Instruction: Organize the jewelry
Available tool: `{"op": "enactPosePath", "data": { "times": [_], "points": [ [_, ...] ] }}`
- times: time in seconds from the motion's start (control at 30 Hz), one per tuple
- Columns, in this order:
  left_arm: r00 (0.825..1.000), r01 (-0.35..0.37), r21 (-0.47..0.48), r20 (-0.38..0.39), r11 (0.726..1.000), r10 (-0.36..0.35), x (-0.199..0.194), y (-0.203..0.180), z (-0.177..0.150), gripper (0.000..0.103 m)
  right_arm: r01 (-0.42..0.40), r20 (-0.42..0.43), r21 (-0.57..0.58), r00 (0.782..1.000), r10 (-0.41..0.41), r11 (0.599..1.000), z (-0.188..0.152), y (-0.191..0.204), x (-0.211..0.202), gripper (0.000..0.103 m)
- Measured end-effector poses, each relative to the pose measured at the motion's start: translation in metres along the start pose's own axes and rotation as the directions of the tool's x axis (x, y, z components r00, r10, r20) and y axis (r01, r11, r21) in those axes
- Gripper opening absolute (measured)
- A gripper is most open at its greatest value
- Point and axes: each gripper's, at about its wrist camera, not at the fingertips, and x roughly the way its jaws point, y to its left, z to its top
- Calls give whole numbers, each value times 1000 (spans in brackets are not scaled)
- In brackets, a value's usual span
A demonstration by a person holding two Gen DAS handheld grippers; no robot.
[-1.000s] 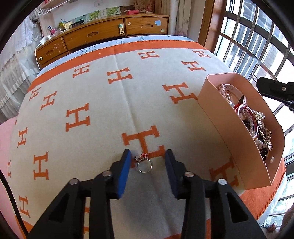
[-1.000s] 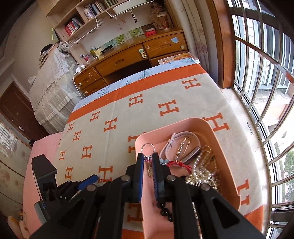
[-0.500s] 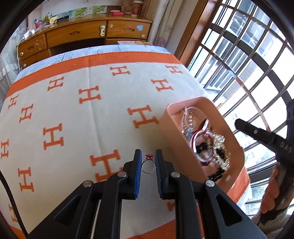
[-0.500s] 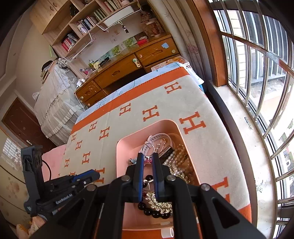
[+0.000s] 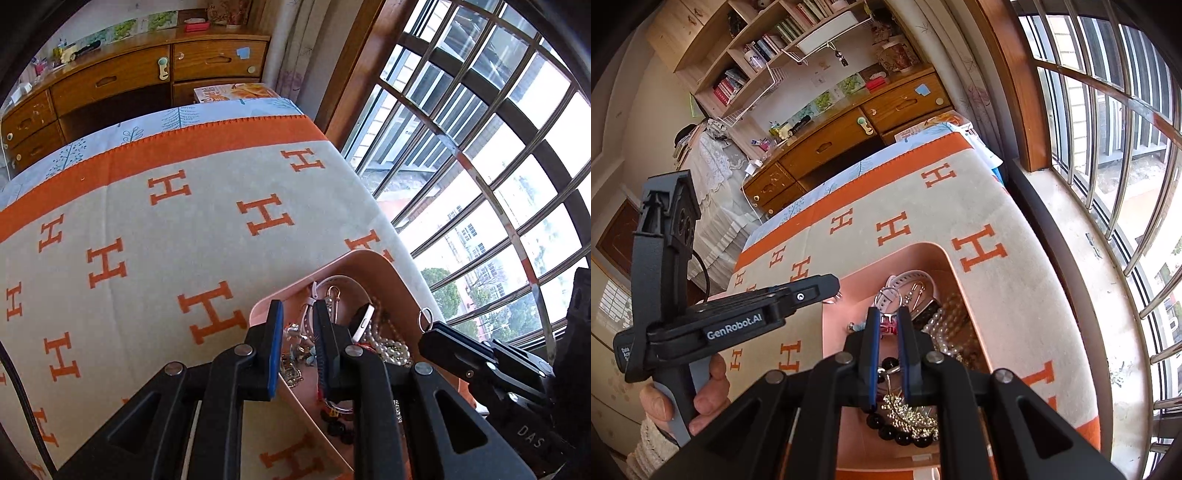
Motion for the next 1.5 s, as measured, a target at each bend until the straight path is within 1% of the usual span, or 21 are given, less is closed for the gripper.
{"op": "enactPosePath", "data": {
  "times": [0.07,0.2,0.23,0.27,0.33,0.43,0.5,0.57,0.63,0.7,0.77,0.9,0.93,0.97,1.13,1.2,1.33,1.5],
  "points": [
    [1000,-2,-9,0,1000,2,0,3,-1,24,0,-7,-10,1000,0,1000,3,3,4,9],
    [1000,2,-37,29,999,-1,-13,14,-7,30,-4,-23,-37,1000,3,999,7,14,15,9],
    [999,-2,-49,42,999,4,-18,18,-9,38,-8,-27,-43,1000,7,999,9,17,17,9],
    [998,-10,-61,58,998,14,-24,21,-12,49,-11,-31,-51,999,10,999,10,21,20,9],
    [994,-43,-73,102,996,50,-37,28,-16,61,-12,-39,-68,999,9,998,13,27,26,9],
    [983,-99,-77,145,992,109,-56,36,-25,62,-16,-52,-86,999,11,996,17,36,36,9],
    [978,-118,-89,164,989,131,-67,42,-30,67,-37,-64,-91,997,31,995,20,40,40,10],
    [967,-148,-108,193,983,167,-80,48,-37,76,-37,-63,-90,997,32,995,23,43,43,10],
    [954,-174,-126,224,977,198,-93,53,-43,79,-34,-68,-89,997,28,995,26,46,44,11],
    [948,-177,-144,242,974,208,-106,58,-50,79,-31,-77,-96,997,24,995,26,50,45,14],
    [943,-170,-162,259,972,208,-117,62,-58,79,-16,-77,-101,997,8,995,25,53,43,22],
    [930,-187,-195,282,963,238,-136,67,-73,82,-12,-80,-89,997,4,996,20,56,35,22],
    [925,-196,-204,287,959,250,-140,68,-77,85,-11,-72,-95,997,4,995,19,58,31,22],
    [919,-206,-214,293,955,264,-145,69,-82,91,-8,-59,-105,998,2,994,17,61,25,22],
    [872,-253,-272,351,928,341,-178,71,-107,102,15,20,-177,1000,-12,984,3,80,-11,23],
    [855,-272,-304,360,913,374,-191,73,-119,102,12,36,-208,999,-5,978,-5,90,-25,24],
    [827,-316,-336,360,887,431,-210,71,-141,102,12,69,-279,998,8,960,-22,111,-52,25],
    [807,-359,-354,346,864,478,-226,65,-167,102,-9,84,-329,996,39,944,-44,129,-82,27]
  ]
}}
